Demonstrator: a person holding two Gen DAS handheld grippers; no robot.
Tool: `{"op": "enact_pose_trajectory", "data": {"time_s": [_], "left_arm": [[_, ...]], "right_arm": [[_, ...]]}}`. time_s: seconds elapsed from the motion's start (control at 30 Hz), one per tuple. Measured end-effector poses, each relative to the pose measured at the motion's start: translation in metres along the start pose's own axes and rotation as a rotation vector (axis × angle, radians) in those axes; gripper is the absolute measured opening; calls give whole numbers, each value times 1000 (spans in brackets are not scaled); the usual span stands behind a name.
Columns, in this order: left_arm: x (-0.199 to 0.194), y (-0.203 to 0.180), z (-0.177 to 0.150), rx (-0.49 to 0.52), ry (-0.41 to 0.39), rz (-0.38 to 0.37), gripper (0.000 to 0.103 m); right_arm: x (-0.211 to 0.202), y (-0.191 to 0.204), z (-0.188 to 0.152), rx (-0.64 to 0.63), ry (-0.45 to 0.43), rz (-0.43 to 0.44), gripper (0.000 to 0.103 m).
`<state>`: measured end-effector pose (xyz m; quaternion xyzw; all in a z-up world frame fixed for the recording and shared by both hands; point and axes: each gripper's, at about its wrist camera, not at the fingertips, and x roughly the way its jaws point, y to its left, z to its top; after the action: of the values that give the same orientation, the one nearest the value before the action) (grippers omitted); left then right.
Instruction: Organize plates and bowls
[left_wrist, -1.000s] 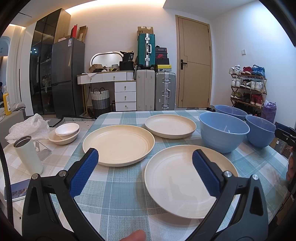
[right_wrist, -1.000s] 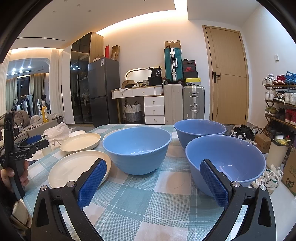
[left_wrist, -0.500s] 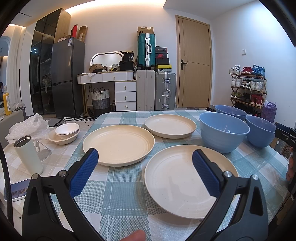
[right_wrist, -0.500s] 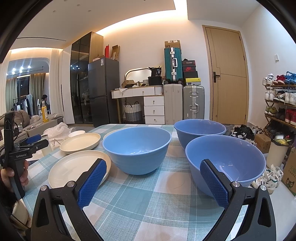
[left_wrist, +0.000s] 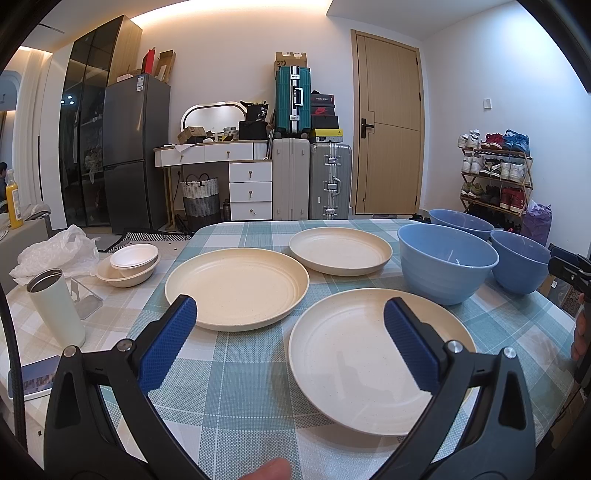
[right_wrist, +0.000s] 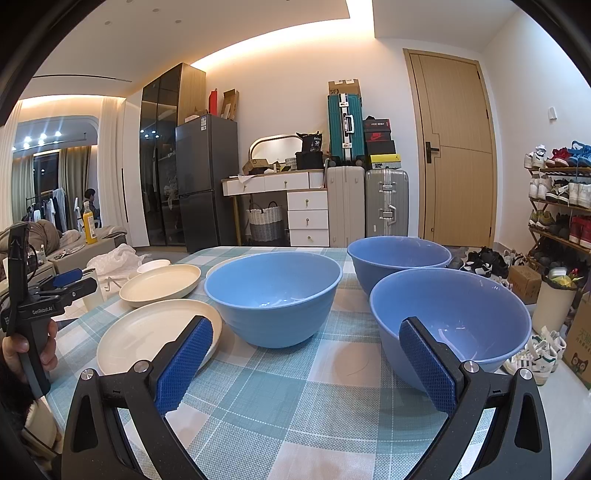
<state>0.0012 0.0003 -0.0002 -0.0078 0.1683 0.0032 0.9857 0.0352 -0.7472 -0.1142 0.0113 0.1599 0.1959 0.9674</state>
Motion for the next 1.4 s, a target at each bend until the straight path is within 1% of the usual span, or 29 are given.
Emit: {"op": "enact_pose_trajectory", "data": {"time_s": [0.43, 0.5, 0.87, 1.37, 1.4], "left_arm": [[0, 0, 0, 0, 0, 0, 101], [0, 0, 0, -1, 1, 0, 101], [0, 0, 0, -1, 2, 0, 101], [0, -1, 0, -2, 5, 3, 101], [2, 2, 0, 0, 8, 0, 101]], "right_arm": [[-1, 3, 0, -1, -1, 3, 103], [6, 5, -5, -3, -2, 3, 103], [10, 5, -6, -4, -1, 4, 103], [10, 7, -6, -5, 0, 3, 103], [1, 3, -3, -5, 2, 5, 103]]}}
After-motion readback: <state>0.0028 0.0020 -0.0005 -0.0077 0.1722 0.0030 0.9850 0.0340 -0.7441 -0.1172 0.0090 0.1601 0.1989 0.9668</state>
